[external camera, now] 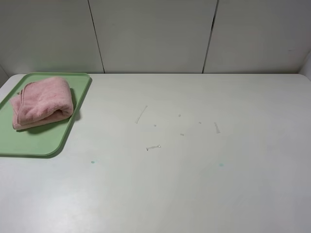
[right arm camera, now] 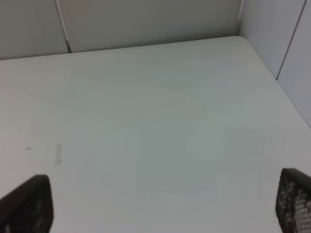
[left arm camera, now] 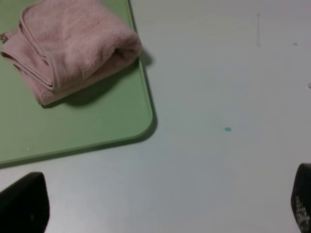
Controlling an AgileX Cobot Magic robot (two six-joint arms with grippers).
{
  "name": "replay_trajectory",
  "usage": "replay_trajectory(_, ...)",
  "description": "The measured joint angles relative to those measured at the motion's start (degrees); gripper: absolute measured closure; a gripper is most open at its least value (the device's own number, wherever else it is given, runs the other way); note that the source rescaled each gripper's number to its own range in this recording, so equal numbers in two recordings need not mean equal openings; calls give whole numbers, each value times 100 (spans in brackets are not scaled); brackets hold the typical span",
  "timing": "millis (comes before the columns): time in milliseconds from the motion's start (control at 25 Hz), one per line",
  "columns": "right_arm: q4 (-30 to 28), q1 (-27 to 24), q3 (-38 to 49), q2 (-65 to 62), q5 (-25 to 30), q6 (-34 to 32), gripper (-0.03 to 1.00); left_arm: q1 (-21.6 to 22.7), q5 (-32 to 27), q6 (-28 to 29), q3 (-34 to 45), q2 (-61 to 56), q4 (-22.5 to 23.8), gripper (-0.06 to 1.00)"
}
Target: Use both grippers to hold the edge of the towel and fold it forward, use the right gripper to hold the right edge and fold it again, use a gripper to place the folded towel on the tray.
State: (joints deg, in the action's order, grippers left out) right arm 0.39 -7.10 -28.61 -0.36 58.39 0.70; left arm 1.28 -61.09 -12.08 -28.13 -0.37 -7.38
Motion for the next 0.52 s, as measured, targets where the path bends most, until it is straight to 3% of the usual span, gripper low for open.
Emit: replay_trajectory(520, 0, 0, 0, 0, 0, 0, -3, 0, 0, 0, 0, 0, 0, -5)
